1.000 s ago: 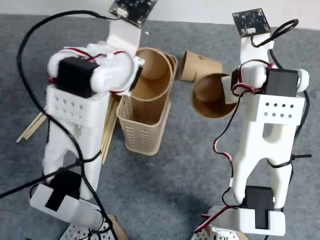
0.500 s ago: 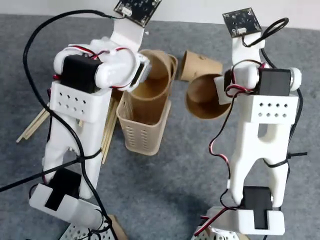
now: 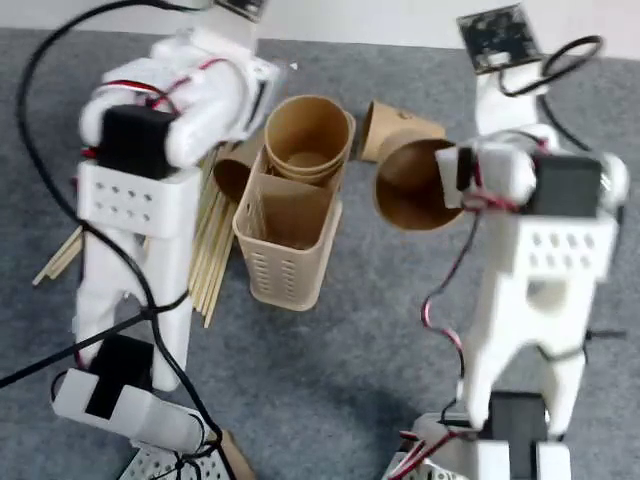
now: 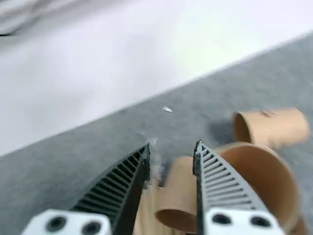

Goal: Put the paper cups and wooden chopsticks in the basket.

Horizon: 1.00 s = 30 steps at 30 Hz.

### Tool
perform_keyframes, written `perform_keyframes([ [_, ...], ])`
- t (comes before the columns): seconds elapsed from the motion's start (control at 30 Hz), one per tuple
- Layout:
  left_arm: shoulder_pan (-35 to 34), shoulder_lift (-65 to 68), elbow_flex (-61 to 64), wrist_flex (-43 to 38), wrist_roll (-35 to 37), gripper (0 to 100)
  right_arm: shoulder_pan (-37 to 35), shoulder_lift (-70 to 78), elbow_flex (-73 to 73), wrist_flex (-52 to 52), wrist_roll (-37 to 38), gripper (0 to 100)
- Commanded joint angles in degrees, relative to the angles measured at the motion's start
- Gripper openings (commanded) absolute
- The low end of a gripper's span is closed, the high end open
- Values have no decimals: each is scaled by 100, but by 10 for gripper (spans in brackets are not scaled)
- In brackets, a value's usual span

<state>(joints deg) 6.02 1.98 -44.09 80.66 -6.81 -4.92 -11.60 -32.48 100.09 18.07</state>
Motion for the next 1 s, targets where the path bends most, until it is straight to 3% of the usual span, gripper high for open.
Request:
perform_keyframes([
  [0.0, -681, -110, -585, 44, 369, 171, -303, -523, -1103, -13, 53, 6],
  [0.17, -1587, -110, -927, 563, 633, 171, -1262, -110, -1578, -4, -44, 6],
  [0.47, -2923, -75, -954, 993, 607, 174, -1464, 1051, -1587, 84, -615, 6],
  [0.97, -3196, -57, -945, 1011, 598, 175, -1938, 1147, -1552, 75, -712, 6],
])
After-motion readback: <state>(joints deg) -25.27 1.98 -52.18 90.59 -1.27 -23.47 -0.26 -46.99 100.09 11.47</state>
